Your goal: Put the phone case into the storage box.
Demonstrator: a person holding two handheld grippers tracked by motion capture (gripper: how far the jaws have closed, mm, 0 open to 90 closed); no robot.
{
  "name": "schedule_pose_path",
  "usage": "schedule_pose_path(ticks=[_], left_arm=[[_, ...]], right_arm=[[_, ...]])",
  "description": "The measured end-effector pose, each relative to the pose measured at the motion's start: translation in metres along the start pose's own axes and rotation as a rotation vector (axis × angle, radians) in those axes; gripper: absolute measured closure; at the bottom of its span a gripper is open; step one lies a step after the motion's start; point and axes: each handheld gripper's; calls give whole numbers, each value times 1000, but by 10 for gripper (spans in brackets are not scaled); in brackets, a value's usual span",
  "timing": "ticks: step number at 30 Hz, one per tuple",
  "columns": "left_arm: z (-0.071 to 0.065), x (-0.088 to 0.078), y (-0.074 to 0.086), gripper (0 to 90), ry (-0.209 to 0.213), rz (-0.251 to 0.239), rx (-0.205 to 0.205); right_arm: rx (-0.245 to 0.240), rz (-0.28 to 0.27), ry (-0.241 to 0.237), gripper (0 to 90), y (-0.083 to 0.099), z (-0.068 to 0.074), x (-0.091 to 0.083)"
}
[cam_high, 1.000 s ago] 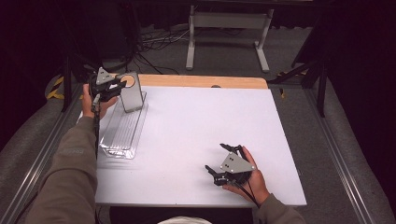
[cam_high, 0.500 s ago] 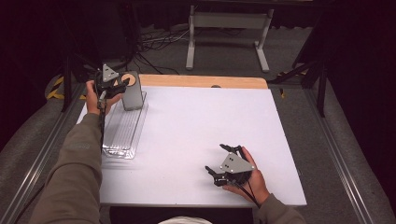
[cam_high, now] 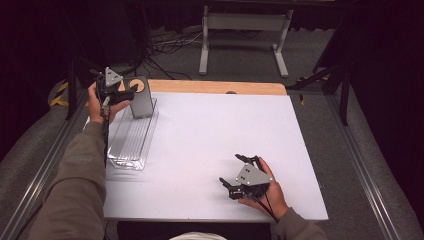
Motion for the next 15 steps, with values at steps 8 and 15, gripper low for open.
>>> schedule_pose_path(ticks=[8, 15], left_arm=[[-2, -1, -1, 138, 29, 29, -18], [-2, -2, -2, 89, 26, 33, -36]], right_arm=[[30, -15, 24, 161, 1, -4, -1], [31, -15, 19, 167, 1, -4, -2]])
Point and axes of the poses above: each handheld gripper's, and its own axes: x roughly forward along the jaws, y roughly out of its underside, z roughly to its left
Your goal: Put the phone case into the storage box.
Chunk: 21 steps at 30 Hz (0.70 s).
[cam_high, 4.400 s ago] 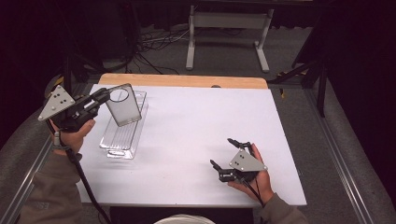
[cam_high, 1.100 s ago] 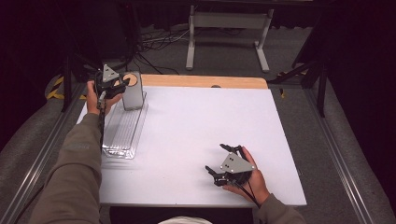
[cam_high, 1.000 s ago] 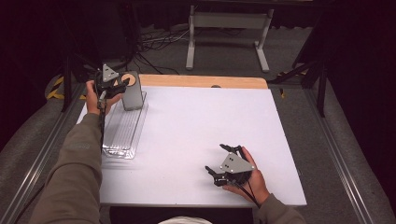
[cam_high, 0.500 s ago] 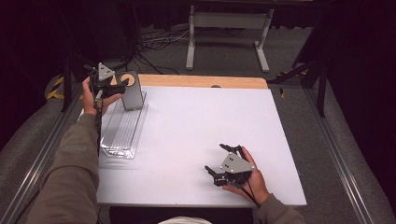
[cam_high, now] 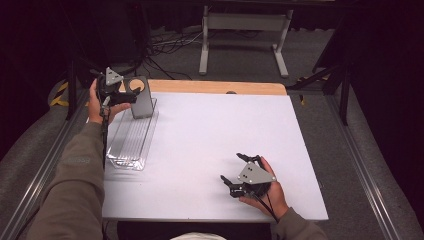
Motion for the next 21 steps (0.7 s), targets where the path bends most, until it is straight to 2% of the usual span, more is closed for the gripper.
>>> schedule_pose_path(ticks=[3, 6, 14, 21], left_arm=[[0, -1, 0, 73, -3, 13, 3], [0, -4, -1, 71, 0, 4, -10], [-2, -13, -5, 64, -3, -12, -9], [-5, -21, -4, 65, 18, -26, -2]], right_arm=[[1, 0, 1, 167, 0, -1, 0], [2, -4, 7, 168, 0, -1, -1], [1, -7, 8, 168, -1, -1, -1], [9, -17, 18, 168, -1, -2, -3]])
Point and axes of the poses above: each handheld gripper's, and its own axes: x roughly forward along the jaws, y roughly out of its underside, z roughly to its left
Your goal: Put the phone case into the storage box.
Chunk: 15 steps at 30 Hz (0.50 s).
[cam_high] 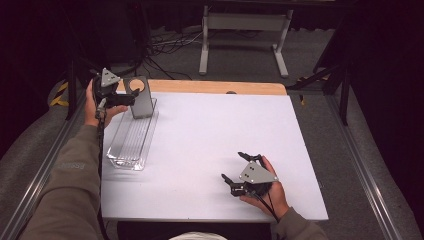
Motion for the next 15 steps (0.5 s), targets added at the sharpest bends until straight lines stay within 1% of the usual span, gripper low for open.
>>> schedule_pose_path(ticks=[1, 2, 5, 6, 15], left_arm=[[0, -3, 0, 66, -2, -10, 3], [0, -5, 0, 66, 6, -15, -5], [-1, -9, 1, 67, 10, -24, -7], [-1, -11, 1, 67, 12, -25, -1], [-1, -28, 1, 76, 33, -63, -12]], right_arm=[[0, -1, -2, 168, 0, 0, 0], [-3, -2, 0, 168, 0, 0, 0], [-2, -4, 1, 168, -1, -1, -1], [-2, -4, 2, 168, -1, -1, -1], [3, -6, 6, 168, -1, -1, -1]])
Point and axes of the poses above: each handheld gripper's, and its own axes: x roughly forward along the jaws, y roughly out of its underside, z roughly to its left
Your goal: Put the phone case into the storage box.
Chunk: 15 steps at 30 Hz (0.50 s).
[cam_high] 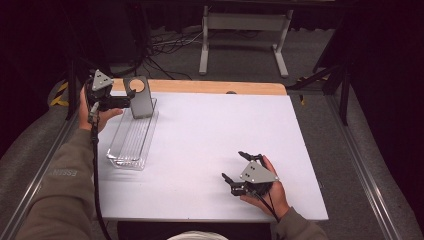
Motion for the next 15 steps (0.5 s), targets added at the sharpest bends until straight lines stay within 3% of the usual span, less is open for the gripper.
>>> schedule_pose_path(ticks=[15], left_arm=[[-15, -19, -1, 80, 40, -57, 10]], right_arm=[[1, -4, 9, 168, 0, -1, 0]])
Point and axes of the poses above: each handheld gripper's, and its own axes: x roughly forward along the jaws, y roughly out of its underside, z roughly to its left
